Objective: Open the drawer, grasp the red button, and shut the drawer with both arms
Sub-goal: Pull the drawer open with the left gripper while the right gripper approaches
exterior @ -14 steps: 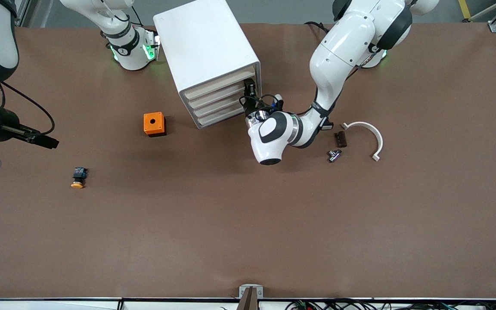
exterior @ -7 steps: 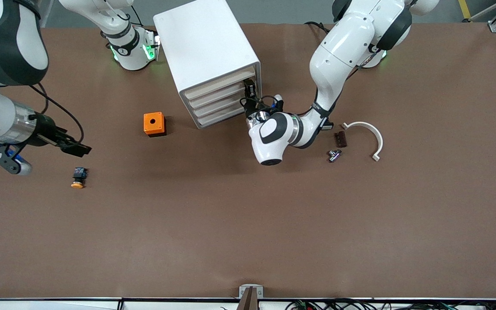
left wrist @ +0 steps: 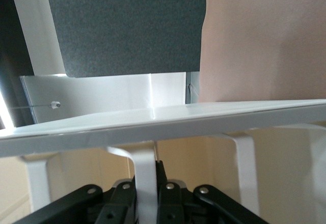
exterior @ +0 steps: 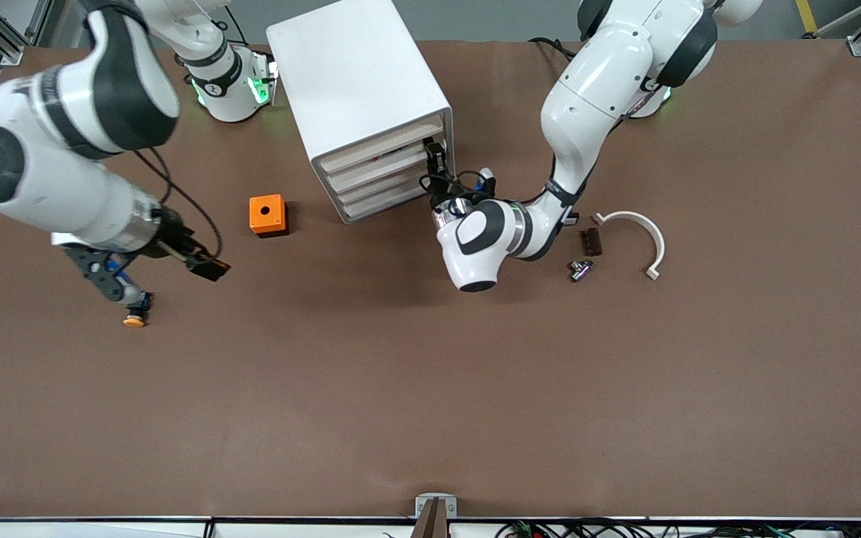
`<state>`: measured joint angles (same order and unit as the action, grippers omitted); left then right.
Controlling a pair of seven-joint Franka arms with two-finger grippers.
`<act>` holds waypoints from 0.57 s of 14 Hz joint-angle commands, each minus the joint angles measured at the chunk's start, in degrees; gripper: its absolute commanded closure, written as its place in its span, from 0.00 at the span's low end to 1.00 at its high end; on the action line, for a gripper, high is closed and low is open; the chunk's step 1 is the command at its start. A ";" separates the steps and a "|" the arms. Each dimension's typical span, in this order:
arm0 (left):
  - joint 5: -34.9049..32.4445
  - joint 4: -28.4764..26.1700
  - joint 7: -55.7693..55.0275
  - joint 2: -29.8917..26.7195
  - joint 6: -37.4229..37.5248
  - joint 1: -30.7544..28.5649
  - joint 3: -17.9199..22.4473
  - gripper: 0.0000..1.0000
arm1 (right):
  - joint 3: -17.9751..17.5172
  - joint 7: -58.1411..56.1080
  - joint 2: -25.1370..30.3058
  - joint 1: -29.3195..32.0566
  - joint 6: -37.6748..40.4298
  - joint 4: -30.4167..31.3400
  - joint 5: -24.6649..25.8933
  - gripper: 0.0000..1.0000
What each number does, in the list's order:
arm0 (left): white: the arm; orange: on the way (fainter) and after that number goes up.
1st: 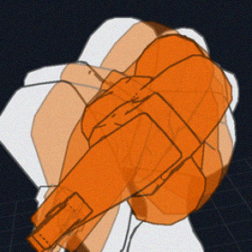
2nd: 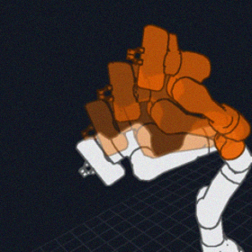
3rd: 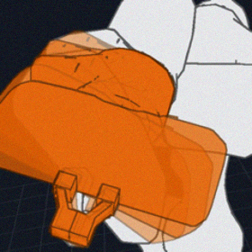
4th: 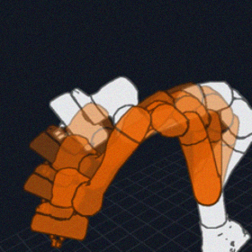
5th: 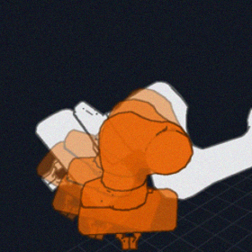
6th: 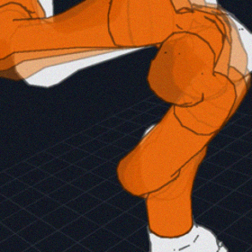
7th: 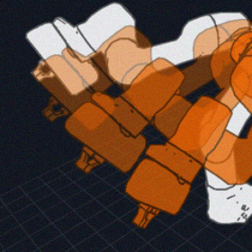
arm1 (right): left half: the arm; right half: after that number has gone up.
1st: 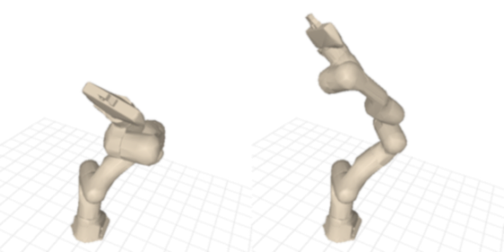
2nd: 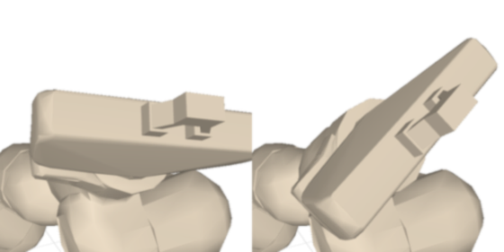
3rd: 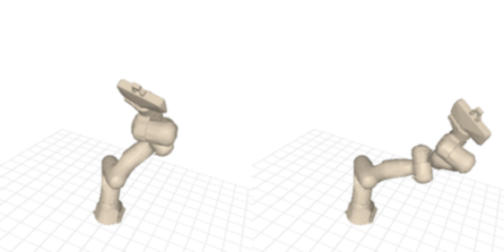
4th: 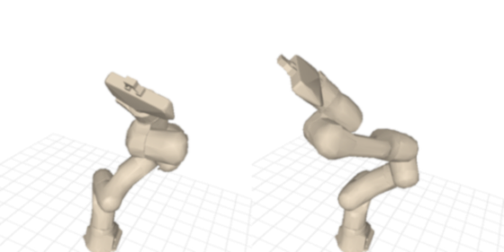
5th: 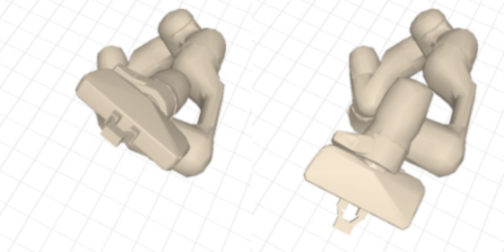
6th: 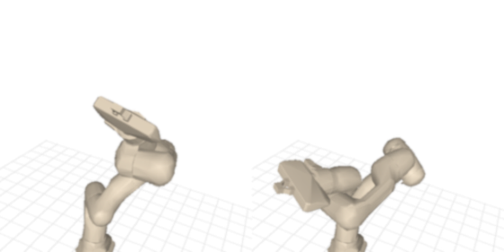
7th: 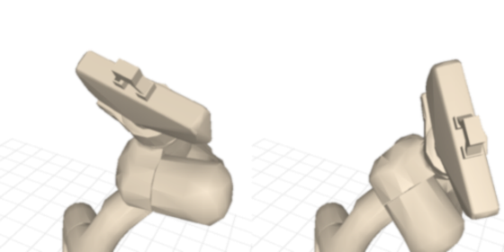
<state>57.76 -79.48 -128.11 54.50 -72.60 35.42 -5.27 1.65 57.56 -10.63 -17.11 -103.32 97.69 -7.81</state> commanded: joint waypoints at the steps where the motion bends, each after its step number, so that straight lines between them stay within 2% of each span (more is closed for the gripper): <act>1: 2.18 0.73 0.67 0.34 -0.52 -0.35 1.76 0.90 | 0.63 9.37 1.32 -4.06 -4.60 4.17 0.43 0.00; 8: 2.71 0.99 1.20 0.34 -4.74 -4.83 2.02 0.90 | 0.63 27.76 -1.23 -11.09 -10.40 4.00 2.01 0.00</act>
<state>59.67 -78.90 -127.95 54.48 -74.39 31.58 -4.01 1.70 79.93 -11.20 -25.87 -111.93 101.67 -7.33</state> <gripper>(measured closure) 0.894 0.000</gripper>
